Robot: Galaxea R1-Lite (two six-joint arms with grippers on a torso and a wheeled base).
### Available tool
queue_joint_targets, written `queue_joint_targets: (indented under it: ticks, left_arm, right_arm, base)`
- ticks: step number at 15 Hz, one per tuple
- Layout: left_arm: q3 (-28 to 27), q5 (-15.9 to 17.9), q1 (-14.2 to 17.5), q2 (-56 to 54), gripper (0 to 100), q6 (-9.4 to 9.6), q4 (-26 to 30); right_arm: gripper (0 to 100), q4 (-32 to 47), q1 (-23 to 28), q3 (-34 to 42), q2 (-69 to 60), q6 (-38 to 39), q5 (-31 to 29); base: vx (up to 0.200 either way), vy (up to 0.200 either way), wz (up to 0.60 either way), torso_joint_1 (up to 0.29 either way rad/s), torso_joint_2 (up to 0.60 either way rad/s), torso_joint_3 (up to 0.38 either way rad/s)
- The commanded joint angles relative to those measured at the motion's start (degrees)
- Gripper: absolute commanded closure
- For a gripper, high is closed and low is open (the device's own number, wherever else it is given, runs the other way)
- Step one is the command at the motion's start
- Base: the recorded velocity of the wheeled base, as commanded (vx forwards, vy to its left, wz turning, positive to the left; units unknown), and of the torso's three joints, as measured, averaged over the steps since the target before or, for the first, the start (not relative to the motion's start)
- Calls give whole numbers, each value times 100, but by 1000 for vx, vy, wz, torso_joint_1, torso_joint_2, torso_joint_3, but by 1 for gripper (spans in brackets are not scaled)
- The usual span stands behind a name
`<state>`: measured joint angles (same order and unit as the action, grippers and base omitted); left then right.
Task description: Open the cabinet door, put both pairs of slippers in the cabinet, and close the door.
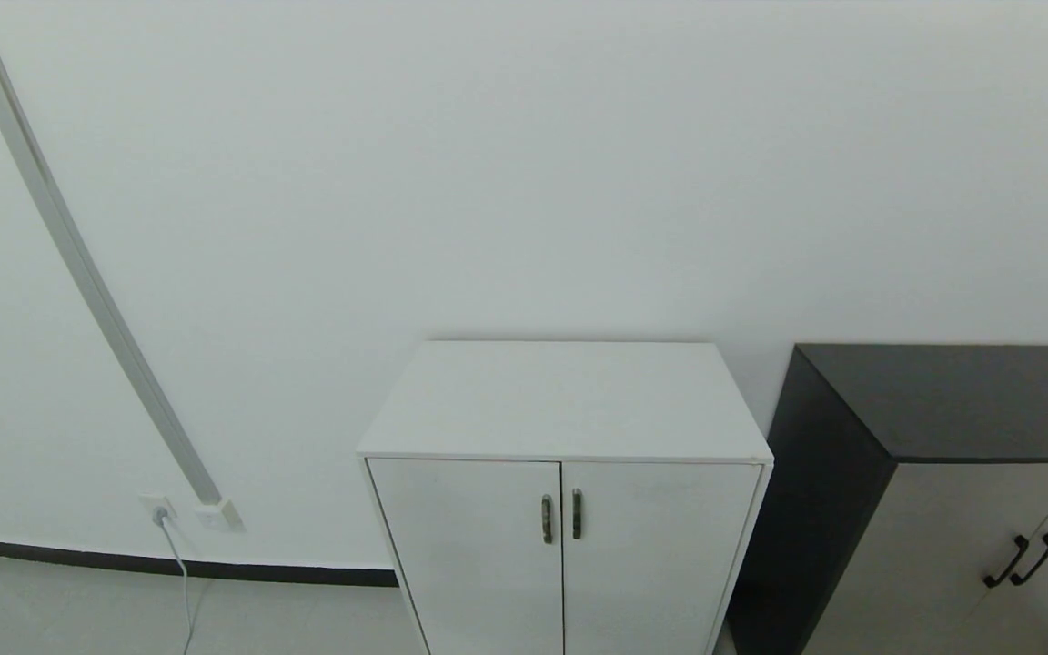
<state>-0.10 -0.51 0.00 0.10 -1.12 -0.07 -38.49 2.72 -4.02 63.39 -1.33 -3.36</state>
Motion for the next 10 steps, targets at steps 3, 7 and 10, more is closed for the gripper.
queue_joint_targets:
  ticks: [3,7,10]
  left_arm:
    - [1,-2,0,-1,100,-2,-1]
    - [1,-2,0,-1,100,-2,-1]
    - [1,-10,0,-1,100,-2,-1]
  right_arm:
    - [100,1168,1,-20,-1549,1,222]
    - [100,2179,-8,-90,-2560,27,556]
    - [100,2671,-8,-81,-3281,89,934]
  base:
    - [0,0,0,0,0,0]
    - [0,0,0,0,0,0]
    - [0,0,0,0,0,0]
